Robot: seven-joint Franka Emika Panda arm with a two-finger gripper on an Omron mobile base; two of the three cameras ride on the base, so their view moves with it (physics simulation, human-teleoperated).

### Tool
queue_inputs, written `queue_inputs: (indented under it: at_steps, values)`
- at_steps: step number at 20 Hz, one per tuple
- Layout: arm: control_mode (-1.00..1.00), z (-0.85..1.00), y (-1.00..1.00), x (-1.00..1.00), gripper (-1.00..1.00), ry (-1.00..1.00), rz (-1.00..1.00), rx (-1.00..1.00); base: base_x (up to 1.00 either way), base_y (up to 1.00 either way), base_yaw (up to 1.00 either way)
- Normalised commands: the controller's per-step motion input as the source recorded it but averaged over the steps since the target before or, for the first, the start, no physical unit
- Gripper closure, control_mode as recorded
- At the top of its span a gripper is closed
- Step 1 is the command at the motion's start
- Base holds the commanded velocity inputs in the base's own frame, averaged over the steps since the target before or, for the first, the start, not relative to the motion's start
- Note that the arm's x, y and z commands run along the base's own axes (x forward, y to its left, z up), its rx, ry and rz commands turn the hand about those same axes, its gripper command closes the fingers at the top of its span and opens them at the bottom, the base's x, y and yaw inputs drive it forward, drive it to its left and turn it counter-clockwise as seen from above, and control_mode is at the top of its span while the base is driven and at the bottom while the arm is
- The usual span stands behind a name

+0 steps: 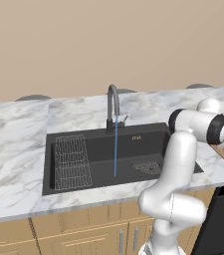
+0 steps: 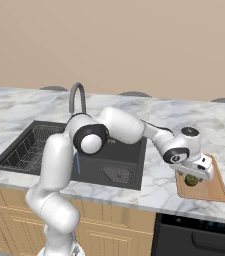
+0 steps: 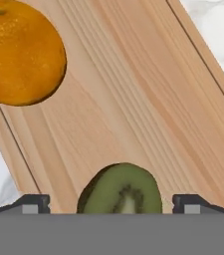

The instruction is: Pick the orange, kiwi from the sink and place them on the cutting board to airdry. Then turn off the sink faucet.

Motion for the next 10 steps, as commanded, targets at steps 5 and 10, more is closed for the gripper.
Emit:
queue_inputs:
  at_steps: [5,10]
  values:
    - [-1.00,0.29,0.00,0.00,-1.00,-0.05,0.00,0.00,0.00,0.00,0.00]
    - [-1.00,0.27,0.15,0.00,-1.00,-0.06,0.00,0.00,0.00,0.00,0.00]
